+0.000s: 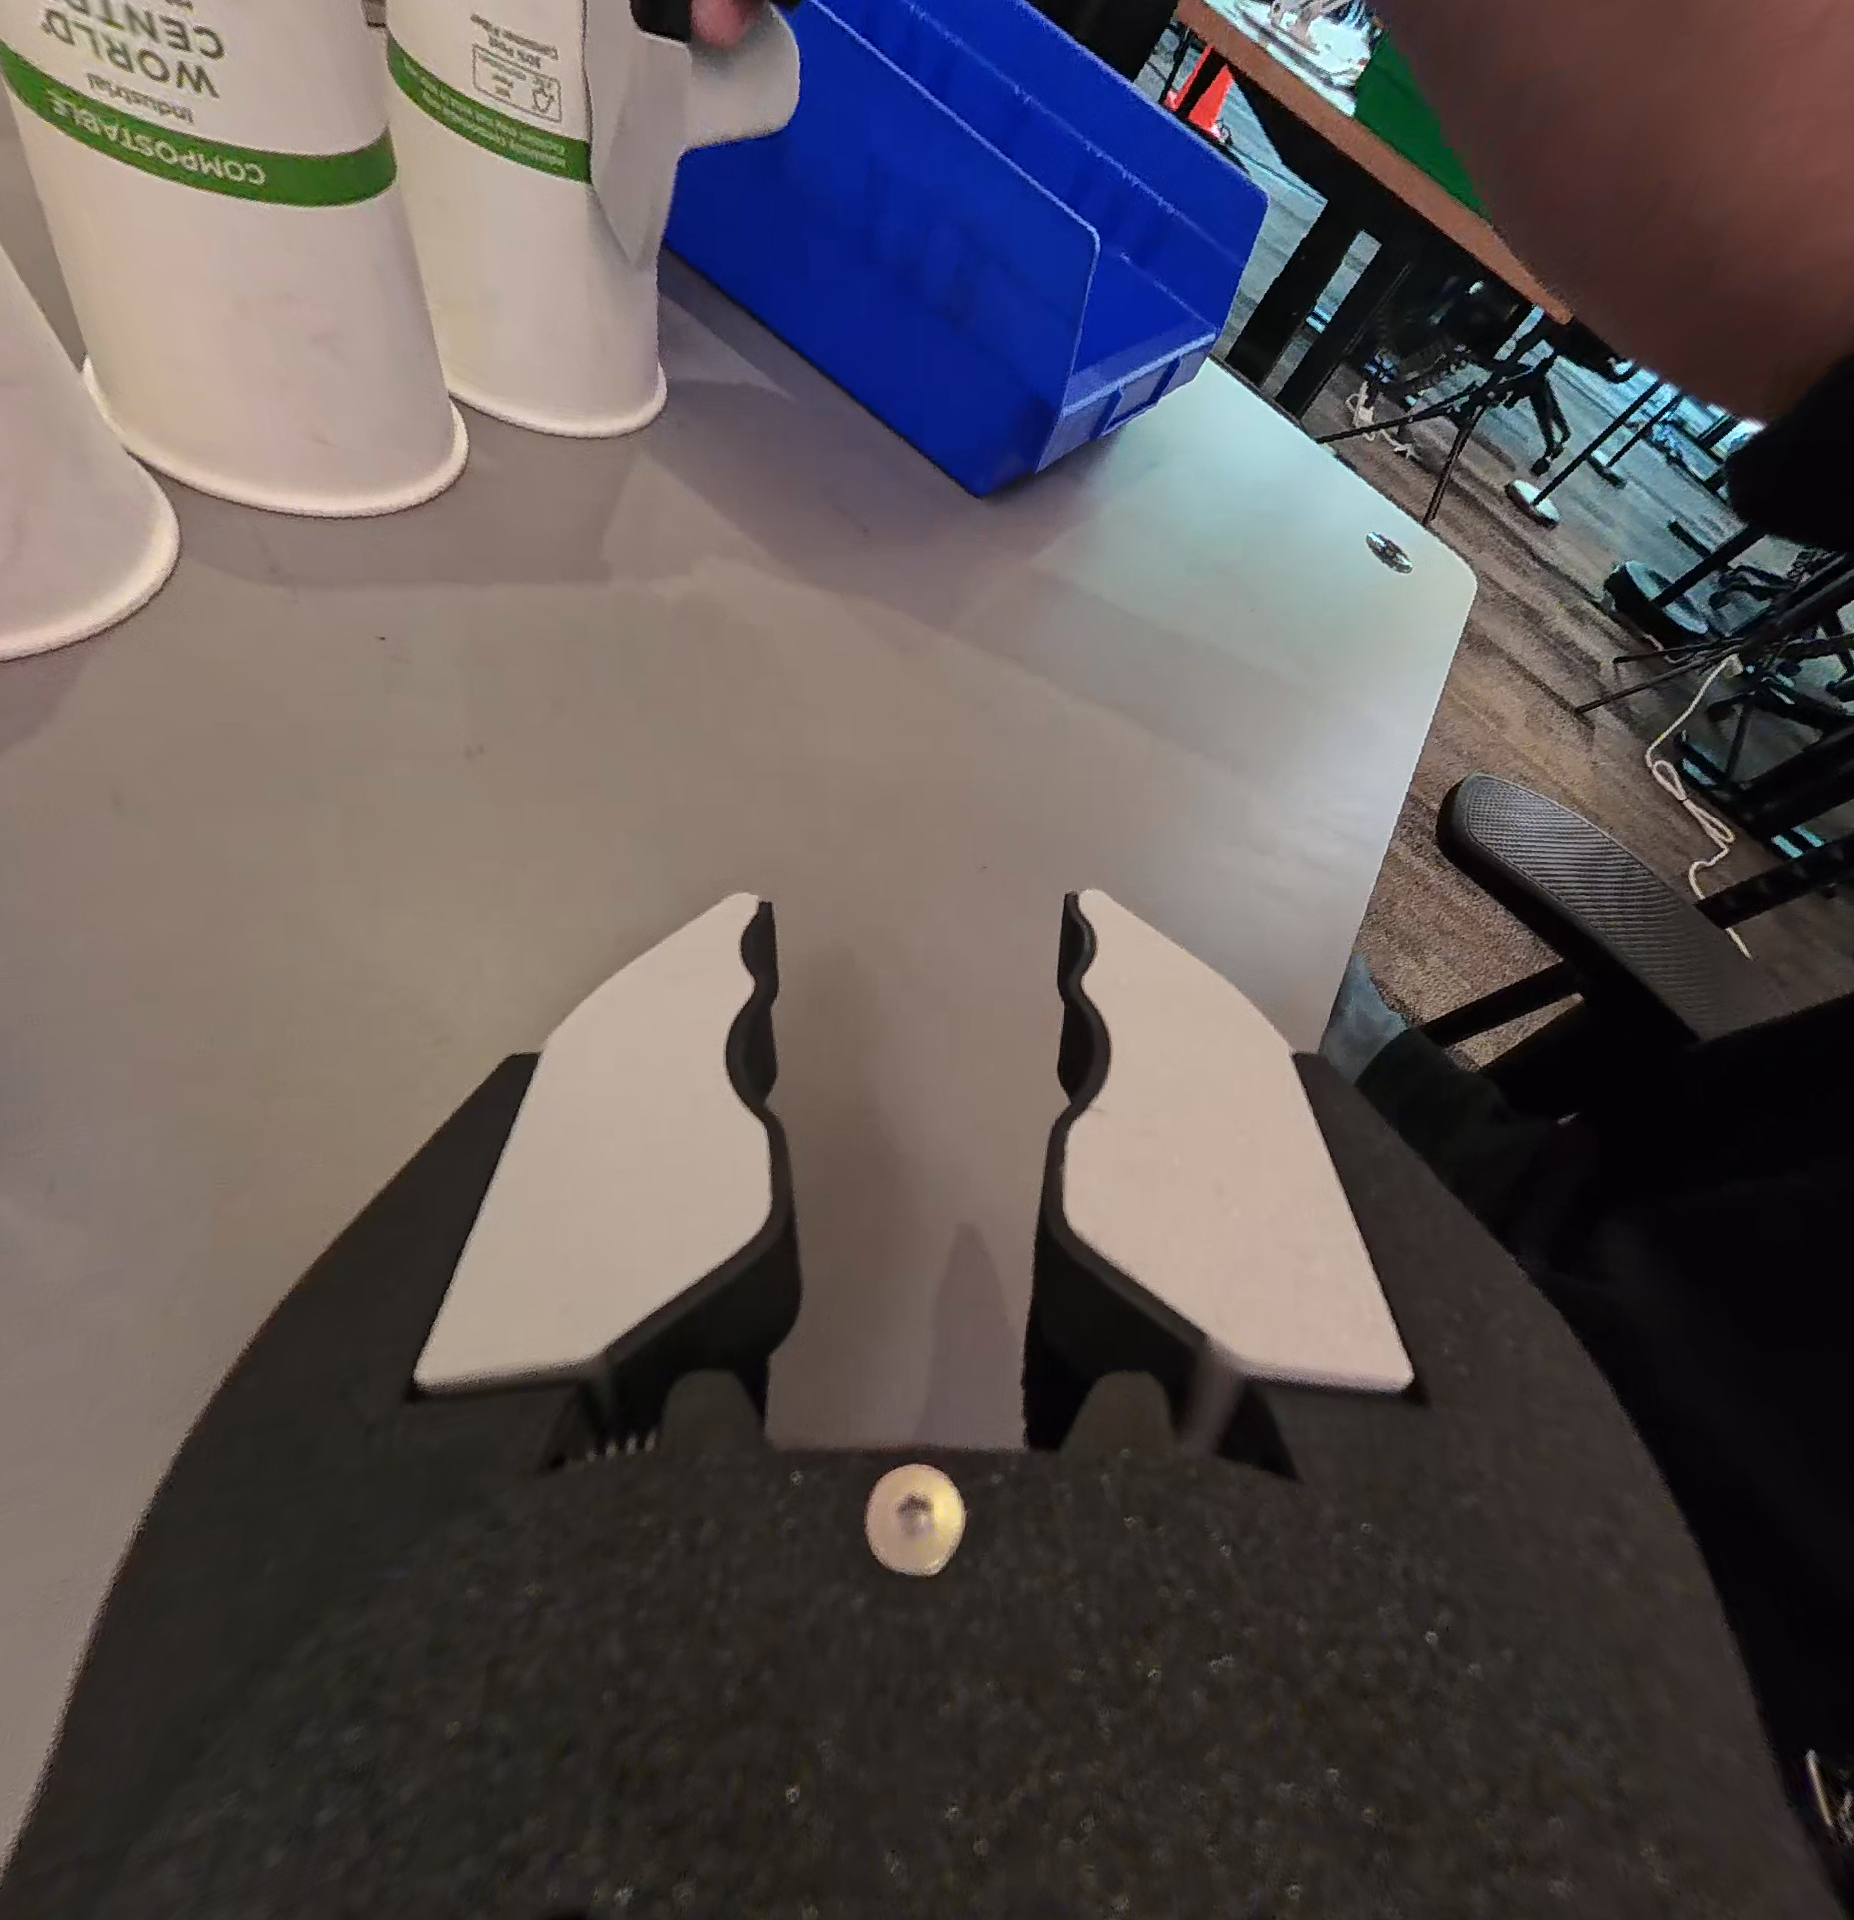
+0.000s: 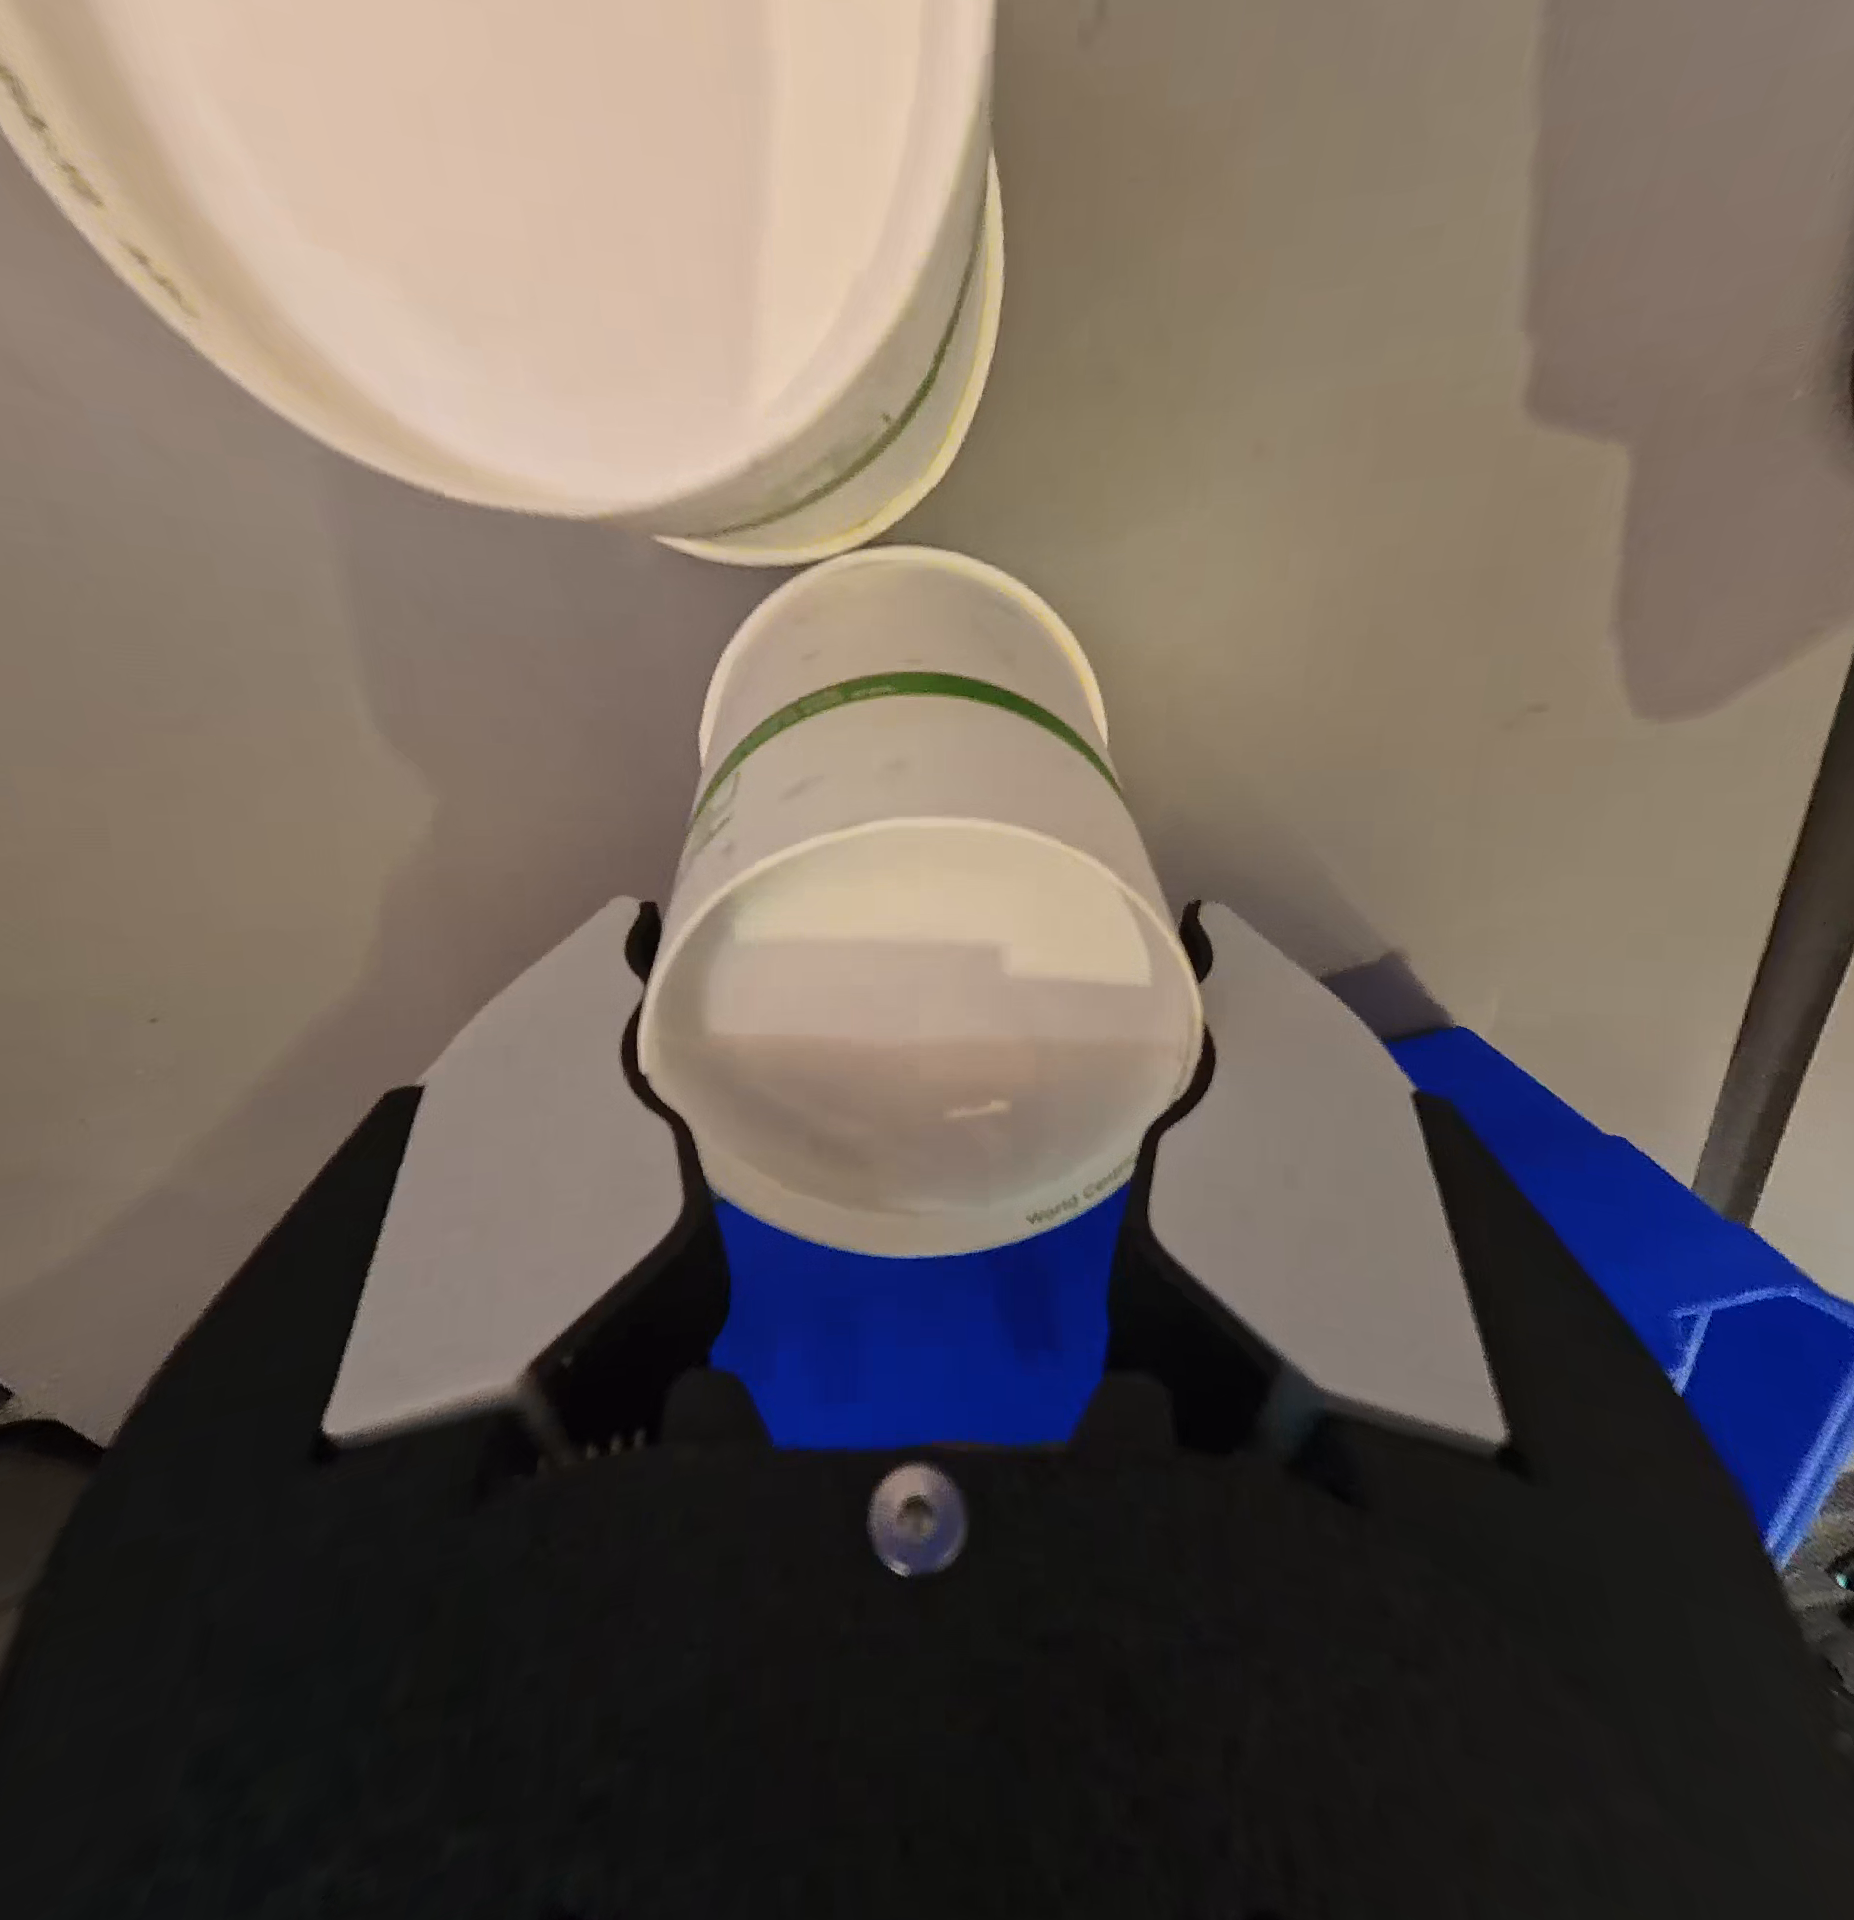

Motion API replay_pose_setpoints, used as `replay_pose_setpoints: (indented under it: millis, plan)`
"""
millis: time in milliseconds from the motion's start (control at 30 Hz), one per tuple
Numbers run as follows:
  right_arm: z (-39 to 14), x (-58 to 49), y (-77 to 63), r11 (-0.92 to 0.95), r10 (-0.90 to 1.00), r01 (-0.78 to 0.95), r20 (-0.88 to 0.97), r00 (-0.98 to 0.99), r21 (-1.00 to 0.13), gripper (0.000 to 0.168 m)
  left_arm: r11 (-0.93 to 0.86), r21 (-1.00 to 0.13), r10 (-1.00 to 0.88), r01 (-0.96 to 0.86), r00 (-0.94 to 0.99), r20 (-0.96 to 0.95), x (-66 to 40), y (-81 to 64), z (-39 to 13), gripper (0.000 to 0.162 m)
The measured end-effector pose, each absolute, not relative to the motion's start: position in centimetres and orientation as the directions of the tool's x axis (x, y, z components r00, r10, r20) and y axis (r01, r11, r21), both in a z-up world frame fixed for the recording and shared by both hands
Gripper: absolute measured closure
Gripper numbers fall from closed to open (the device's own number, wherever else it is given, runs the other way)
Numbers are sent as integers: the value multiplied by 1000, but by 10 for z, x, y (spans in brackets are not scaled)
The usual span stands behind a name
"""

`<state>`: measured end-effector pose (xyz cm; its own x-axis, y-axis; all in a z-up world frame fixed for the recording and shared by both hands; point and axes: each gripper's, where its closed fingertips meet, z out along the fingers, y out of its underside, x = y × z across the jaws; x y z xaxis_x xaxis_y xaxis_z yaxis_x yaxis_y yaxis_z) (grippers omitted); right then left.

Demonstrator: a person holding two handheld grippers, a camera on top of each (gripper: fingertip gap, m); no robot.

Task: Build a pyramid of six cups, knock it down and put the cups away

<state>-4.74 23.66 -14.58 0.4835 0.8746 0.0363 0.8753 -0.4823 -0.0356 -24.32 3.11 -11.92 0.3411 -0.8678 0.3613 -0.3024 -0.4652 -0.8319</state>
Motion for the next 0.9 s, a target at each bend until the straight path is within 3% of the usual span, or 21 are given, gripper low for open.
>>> replay_pose_setpoints:
  millis: [200,267,367,467,633,733,800,900]
  plan:
    - [-125,-45,235,-463,876,884,116,468,-66,63,-465,-821,-870,-331,342,355,-241,29,-127,109]
    - [-91,-54,235,-439,854,874,204,478,-210,63,-462,-823,-871,-331,343,351,-242,29,-127,109]
    - [-40,-87,203,-324,795,778,291,532,-538,66,-459,-827,-873,-326,337,352,-247,32,-121,108]
    - [-40,-123,133,-242,788,541,162,594,-805,80,-471,-823,-870,-318,326,371,-259,42,-103,99]
    - [-119,-148,38,-294,832,422,-12,555,-858,82,-276,-821,-917,-500,392,70,-303,107,-57,105]
    - [-140,-149,23,-296,824,418,-8,567,-859,85,-98,-700,-965,-707,240,-107,-323,144,-43,111]
    - [-146,-139,25,-267,804,488,87,588,-831,90,24,-629,-941,-777,194,-276,-336,186,-35,132]
    - [-146,-134,24,-264,801,501,102,590,-824,91,-22,-513,-947,-858,183,-265,-354,228,-42,136]
